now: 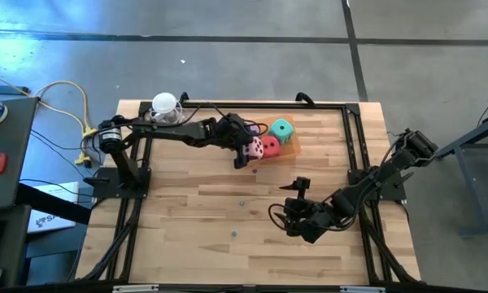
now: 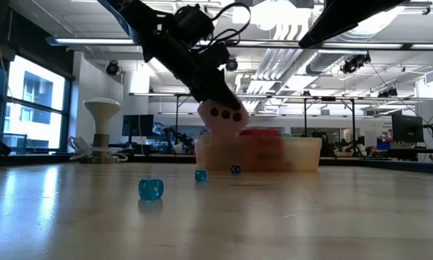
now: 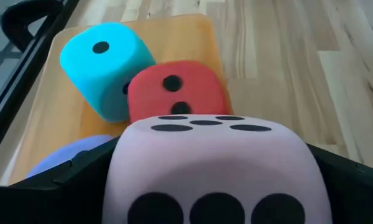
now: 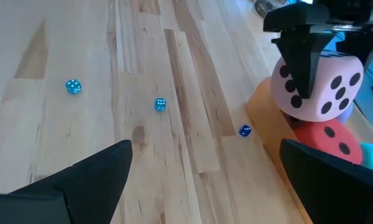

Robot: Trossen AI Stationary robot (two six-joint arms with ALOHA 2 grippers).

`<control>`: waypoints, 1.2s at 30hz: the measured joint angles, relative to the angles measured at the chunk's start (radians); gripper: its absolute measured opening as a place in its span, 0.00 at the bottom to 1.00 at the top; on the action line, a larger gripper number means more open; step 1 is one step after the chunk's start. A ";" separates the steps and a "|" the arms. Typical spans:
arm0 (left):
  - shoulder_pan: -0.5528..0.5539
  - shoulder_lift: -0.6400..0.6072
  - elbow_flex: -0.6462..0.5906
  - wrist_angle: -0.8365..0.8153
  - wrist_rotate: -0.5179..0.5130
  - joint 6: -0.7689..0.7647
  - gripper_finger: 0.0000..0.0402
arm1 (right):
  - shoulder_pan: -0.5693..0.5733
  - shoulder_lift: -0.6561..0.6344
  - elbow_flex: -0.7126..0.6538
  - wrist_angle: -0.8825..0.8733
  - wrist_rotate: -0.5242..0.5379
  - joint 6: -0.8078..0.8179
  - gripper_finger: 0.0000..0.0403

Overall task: Pick & Place Dice
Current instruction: Put the large pink dice into the orange container

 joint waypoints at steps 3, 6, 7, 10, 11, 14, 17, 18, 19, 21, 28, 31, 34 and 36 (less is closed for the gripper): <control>0.005 -0.001 0.000 -0.004 -0.003 0.000 0.99 | 0.000 0.000 0.000 0.000 -0.009 0.000 0.99; 0.007 -0.001 0.000 -0.005 -0.003 -0.017 0.99 | 0.000 0.000 0.000 -0.002 -0.010 0.000 0.99; 0.008 -0.001 0.000 -0.007 -0.003 -0.019 0.99 | 0.000 0.000 0.000 -0.002 -0.010 0.000 0.99; 0.008 -0.002 0.000 -0.020 -0.014 -0.019 0.99 | 0.000 0.000 0.000 -0.002 -0.010 0.000 0.99; 0.008 -0.001 0.000 -0.023 -0.017 -0.021 0.99 | 0.000 0.000 0.000 -0.001 -0.010 0.000 0.99; 0.008 -0.001 0.000 -0.024 -0.048 -0.046 0.99 | 0.000 0.000 0.000 -0.001 -0.010 0.001 0.99; 0.008 -0.001 0.000 -0.024 -0.080 -0.056 0.99 | 0.000 0.000 0.000 -0.001 -0.010 0.001 0.99; 0.008 -0.002 0.000 -0.024 -0.092 -0.056 0.99 | 0.000 0.000 0.000 -0.001 -0.010 0.002 0.99; 0.008 -0.001 0.000 -0.024 -0.100 -0.056 0.99 | 0.000 0.000 0.000 -0.001 -0.010 0.002 0.99; 0.008 -0.001 0.000 -0.025 -0.109 -0.073 0.99 | 0.000 0.000 0.000 -0.001 -0.010 0.003 0.99; -0.016 -0.002 0.000 -0.028 -0.124 -0.102 0.99 | 0.001 0.000 0.000 -0.001 -0.016 0.004 0.99; -0.030 -0.002 0.000 -0.030 -0.169 -0.101 0.99 | 0.000 0.000 0.000 -0.001 -0.016 0.004 0.99; -0.039 -0.002 0.000 -0.034 -0.202 -0.082 0.99 | 0.001 0.000 0.000 -0.001 -0.016 0.004 0.99; -0.042 -0.002 0.000 -0.039 -0.213 -0.079 0.99 | 0.001 0.000 0.000 -0.001 -0.016 0.004 0.99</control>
